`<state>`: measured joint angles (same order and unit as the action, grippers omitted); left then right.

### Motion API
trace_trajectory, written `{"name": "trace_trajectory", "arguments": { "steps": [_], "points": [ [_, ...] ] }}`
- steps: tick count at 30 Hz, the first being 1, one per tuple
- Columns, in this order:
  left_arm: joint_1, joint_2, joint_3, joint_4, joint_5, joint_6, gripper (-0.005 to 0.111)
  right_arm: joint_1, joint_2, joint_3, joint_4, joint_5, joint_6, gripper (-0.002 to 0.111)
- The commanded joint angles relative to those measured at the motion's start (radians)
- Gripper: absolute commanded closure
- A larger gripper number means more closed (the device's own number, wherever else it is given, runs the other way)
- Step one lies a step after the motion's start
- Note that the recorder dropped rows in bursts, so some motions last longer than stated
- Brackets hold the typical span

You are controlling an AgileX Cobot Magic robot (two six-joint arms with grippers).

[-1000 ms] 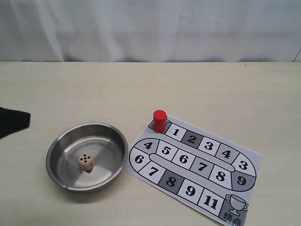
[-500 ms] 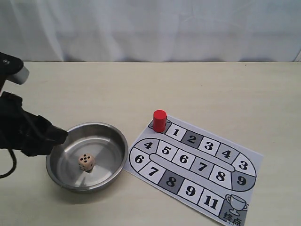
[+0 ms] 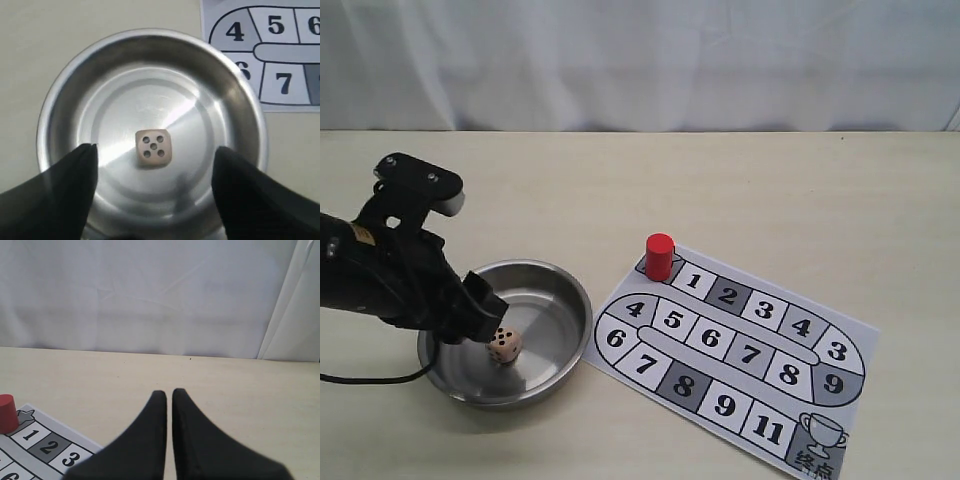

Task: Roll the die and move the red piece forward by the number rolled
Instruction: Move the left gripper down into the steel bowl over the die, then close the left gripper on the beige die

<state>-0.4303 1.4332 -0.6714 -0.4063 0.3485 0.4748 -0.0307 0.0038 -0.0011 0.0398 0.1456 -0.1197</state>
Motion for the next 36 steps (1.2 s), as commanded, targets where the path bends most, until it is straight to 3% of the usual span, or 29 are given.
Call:
{"name": "trace_trajectory", "arguments": {
  "steps": [1, 14, 28, 30, 33, 36],
  "points": [
    [-0.007, 0.076, -0.009, 0.005, -0.067, -0.001, 0.045, -0.002, -0.004, 0.001, -0.01, -0.006, 0.001, 0.104],
    [-0.007, 0.226, -0.009, -0.032, -0.116, -0.001, 0.045, -0.002, -0.004, 0.001, -0.01, -0.006, 0.001, 0.104],
    [-0.011, 0.25, -0.009, -0.128, -0.179, -0.001, 0.045, -0.002, -0.004, 0.001, -0.01, -0.006, 0.001, 0.104],
    [-0.027, 0.25, -0.009, -0.129, -0.196, -0.001, 0.047, -0.002, -0.004, 0.001, -0.01, -0.006, 0.001, 0.104],
    [-0.048, 0.25, -0.009, -0.13, -0.211, -0.001, 0.059, -0.002, -0.004, 0.001, -0.01, -0.006, 0.001, 0.104],
    [-0.048, 0.252, -0.009, -0.13, -0.211, -0.001, 0.061, -0.002, -0.004, 0.001, -0.01, -0.006, 0.001, 0.104]
  ]
}}
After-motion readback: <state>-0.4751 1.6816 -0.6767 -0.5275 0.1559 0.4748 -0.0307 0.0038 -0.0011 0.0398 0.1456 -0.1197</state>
